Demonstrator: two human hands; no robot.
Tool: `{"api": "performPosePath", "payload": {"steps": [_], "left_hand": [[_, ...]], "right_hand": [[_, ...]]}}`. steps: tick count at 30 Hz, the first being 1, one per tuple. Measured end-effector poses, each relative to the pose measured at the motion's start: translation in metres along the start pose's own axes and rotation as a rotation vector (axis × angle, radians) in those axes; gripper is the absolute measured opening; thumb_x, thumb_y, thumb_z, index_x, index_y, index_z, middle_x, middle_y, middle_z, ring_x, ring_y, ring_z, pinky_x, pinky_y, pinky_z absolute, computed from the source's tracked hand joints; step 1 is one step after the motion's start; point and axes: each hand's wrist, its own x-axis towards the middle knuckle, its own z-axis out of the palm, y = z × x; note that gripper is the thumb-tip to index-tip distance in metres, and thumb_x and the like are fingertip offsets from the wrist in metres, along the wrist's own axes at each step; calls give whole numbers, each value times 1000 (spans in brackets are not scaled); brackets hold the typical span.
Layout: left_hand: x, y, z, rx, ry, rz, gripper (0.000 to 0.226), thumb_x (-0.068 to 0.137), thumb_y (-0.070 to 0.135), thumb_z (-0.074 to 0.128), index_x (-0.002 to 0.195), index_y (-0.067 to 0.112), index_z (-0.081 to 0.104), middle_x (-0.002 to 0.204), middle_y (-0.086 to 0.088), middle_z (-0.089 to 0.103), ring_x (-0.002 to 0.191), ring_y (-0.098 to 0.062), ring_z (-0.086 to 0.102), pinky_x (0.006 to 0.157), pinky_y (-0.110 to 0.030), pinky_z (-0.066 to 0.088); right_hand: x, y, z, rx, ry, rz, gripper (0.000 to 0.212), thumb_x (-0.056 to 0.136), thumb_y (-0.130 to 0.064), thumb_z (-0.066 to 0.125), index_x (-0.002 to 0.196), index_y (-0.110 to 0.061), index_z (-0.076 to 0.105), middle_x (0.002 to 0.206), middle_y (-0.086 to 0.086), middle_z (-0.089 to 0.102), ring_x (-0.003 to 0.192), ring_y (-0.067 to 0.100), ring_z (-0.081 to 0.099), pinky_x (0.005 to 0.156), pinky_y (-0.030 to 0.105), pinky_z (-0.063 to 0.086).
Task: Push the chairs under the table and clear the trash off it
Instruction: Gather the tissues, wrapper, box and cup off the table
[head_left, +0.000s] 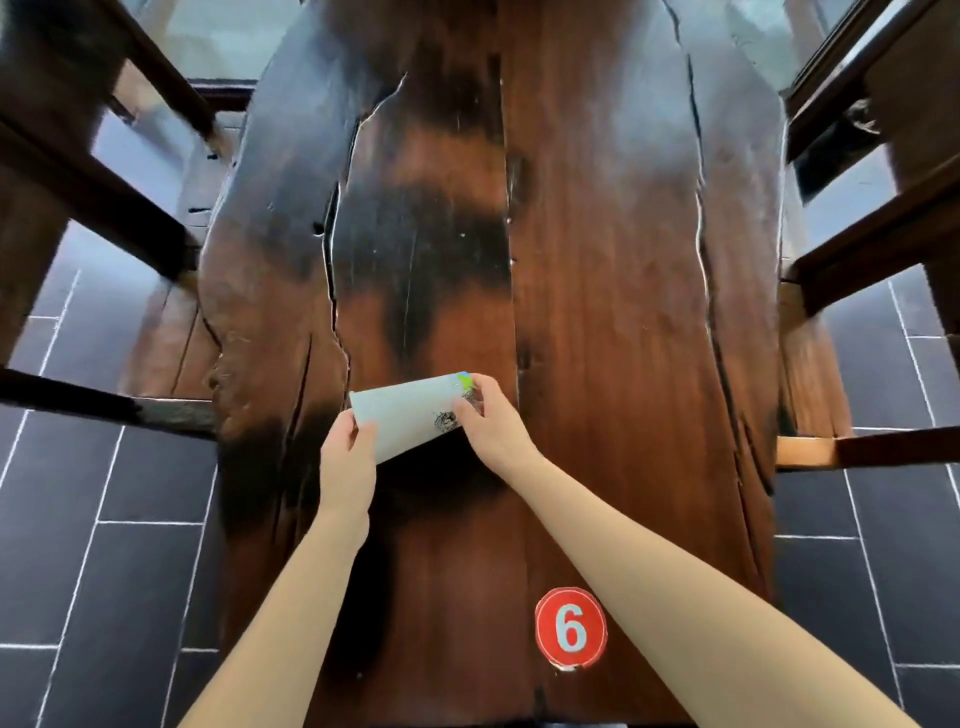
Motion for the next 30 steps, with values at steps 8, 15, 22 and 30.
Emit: {"api": "performPosePath", "payload": {"steps": [8, 15, 22, 30], "left_hand": [[-40, 4, 85, 296, -283, 198, 20, 95, 12, 51, 106, 21, 64, 99, 6, 67, 91, -3, 58, 85, -22, 47], [-112, -8, 197, 529, -491, 451, 15, 91, 14, 57, 105, 19, 57, 102, 6, 60, 90, -2, 57, 83, -9, 43], [-218, -52, 297, 582, -873, 472, 22, 90, 18, 60, 112, 19, 57, 101, 12, 61, 94, -3, 58, 78, -11, 44], [-330, -162, 366, 942, -1343, 411, 39, 88, 14, 59, 125, 20, 48, 121, 3, 57, 107, -7, 54, 94, -28, 44]], "right_hand": [[-51, 78, -91, 219, 605, -71, 4, 92, -14, 57, 91, -15, 61, 92, 0, 66, 84, 7, 60, 69, 9, 46], [-133, 165, -159, 392, 986, -12, 8, 92, -10, 58, 88, -15, 62, 85, -3, 65, 80, 8, 61, 72, 11, 47], [-239, 267, -199, 612, 1405, 231, 22, 92, -10, 57, 84, -30, 59, 83, -8, 65, 80, 10, 61, 77, 26, 51], [-341, 394, -194, 853, 1580, 626, 17, 91, -9, 58, 96, -25, 63, 99, 0, 65, 97, 18, 61, 88, 34, 50]]}}
